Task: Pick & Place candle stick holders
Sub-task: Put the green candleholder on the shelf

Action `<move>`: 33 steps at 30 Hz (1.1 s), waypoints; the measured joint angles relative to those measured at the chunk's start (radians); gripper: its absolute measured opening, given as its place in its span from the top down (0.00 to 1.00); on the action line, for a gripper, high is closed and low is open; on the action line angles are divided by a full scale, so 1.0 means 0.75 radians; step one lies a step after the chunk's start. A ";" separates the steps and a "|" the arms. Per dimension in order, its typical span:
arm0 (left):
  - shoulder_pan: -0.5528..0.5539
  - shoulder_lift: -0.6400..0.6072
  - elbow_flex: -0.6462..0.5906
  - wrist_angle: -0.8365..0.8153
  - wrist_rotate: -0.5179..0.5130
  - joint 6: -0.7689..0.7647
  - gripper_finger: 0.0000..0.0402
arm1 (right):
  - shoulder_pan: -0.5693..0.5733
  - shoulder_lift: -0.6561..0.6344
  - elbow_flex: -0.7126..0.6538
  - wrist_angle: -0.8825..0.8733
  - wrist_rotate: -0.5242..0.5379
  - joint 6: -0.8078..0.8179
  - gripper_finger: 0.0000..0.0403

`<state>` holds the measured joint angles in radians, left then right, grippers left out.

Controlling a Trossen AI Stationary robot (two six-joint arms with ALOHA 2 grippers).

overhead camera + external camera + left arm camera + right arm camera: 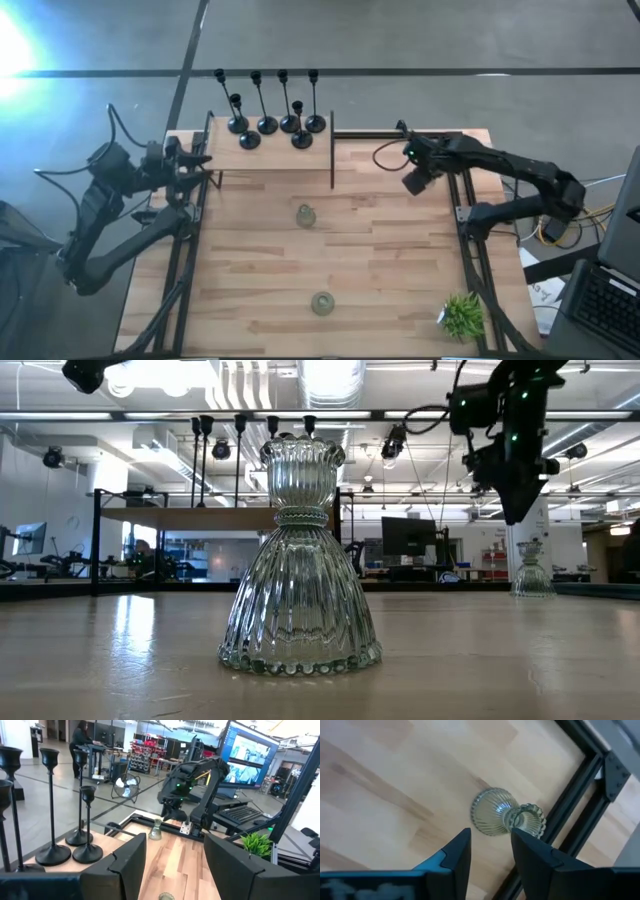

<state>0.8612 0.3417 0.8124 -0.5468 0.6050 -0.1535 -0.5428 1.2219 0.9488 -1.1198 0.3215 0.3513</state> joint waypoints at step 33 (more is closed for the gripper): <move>0.000 0.012 0.000 -0.020 0.012 -0.016 0.49 | -0.188 0.260 -0.029 0.046 -0.011 -0.087 0.68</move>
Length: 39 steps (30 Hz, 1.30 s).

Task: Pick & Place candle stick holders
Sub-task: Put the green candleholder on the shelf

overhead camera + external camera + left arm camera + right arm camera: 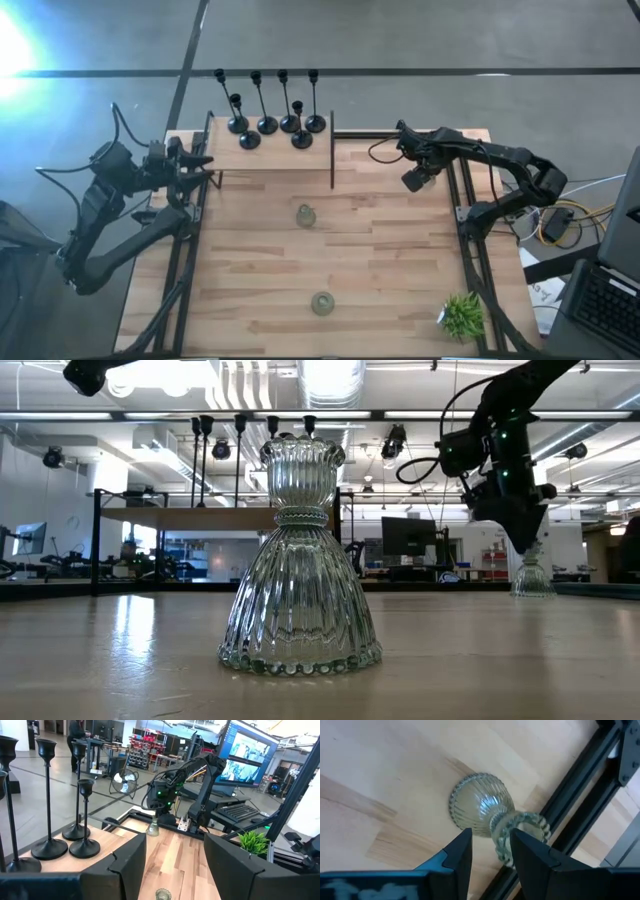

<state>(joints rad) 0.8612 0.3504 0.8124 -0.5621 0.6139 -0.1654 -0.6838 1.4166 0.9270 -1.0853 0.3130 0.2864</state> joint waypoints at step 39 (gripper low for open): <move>0.000 -0.002 -0.019 -0.126 0.650 0.037 0.49 | 1.025 -0.180 0.781 -0.228 -0.050 -0.116 0.97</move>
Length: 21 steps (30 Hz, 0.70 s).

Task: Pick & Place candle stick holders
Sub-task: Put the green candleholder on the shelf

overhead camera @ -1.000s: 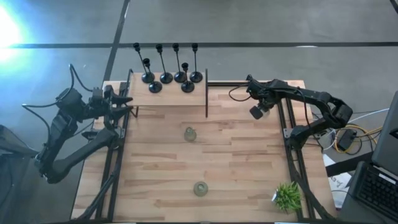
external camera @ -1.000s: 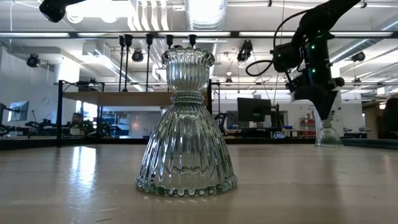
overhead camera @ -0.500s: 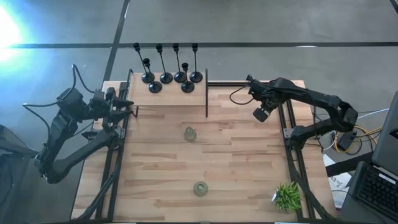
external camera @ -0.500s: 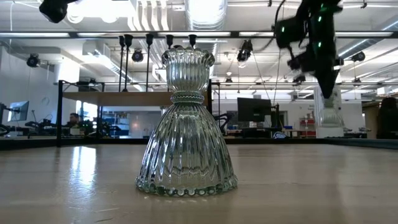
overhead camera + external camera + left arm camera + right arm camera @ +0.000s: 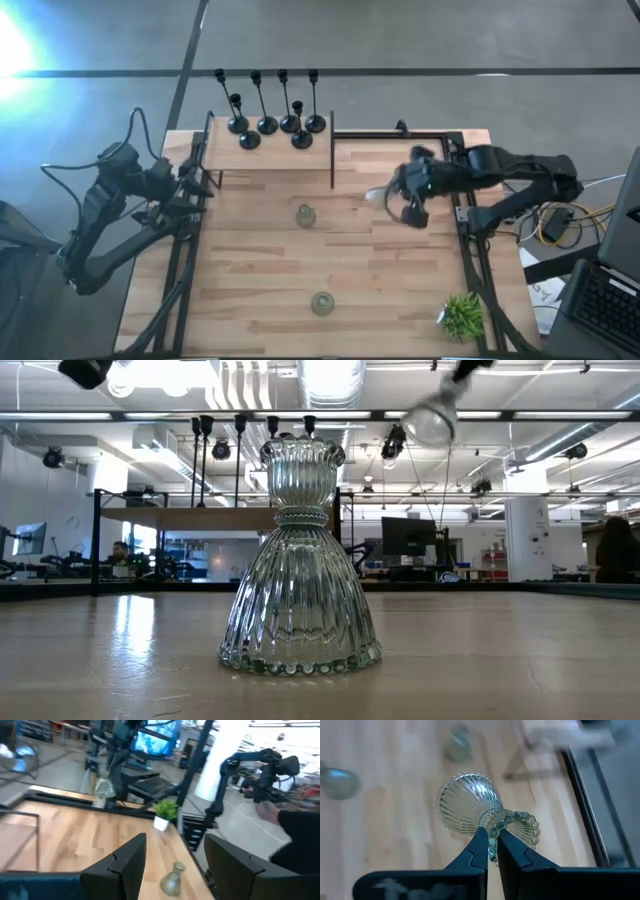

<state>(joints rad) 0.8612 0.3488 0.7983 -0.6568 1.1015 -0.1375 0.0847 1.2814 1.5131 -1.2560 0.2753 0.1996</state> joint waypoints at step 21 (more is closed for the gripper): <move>-0.212 0.001 -0.479 0.756 0.128 -0.258 0.49 | 0.198 0.830 0.915 0.028 -0.162 -0.726 0.97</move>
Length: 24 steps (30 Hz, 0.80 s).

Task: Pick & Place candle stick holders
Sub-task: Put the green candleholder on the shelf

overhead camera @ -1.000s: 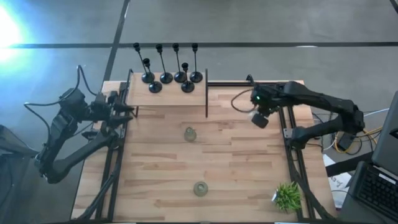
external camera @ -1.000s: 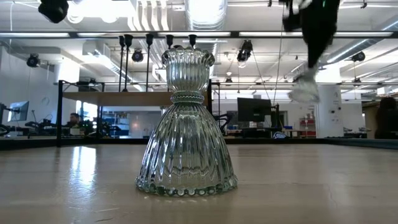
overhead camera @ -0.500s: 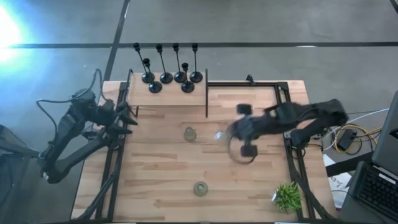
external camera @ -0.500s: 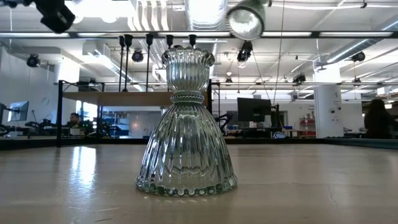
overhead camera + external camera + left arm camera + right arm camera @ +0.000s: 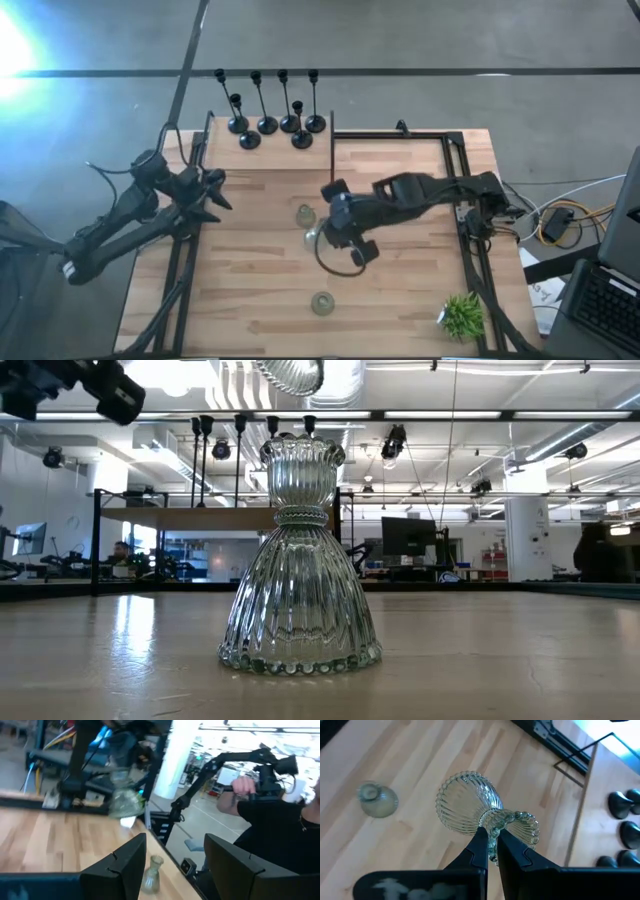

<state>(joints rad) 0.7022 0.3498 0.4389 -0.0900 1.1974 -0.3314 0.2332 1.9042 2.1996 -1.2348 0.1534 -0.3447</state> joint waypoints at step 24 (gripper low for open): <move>-0.857 0.777 0.202 0.369 -1.093 0.409 0.52 | -0.111 0.101 0.128 -0.046 -0.187 -0.019 0.97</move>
<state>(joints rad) 0.0597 0.9327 0.5903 0.1866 0.3776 -0.0244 0.1502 1.9800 2.2959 -1.2694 0.0129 -0.3589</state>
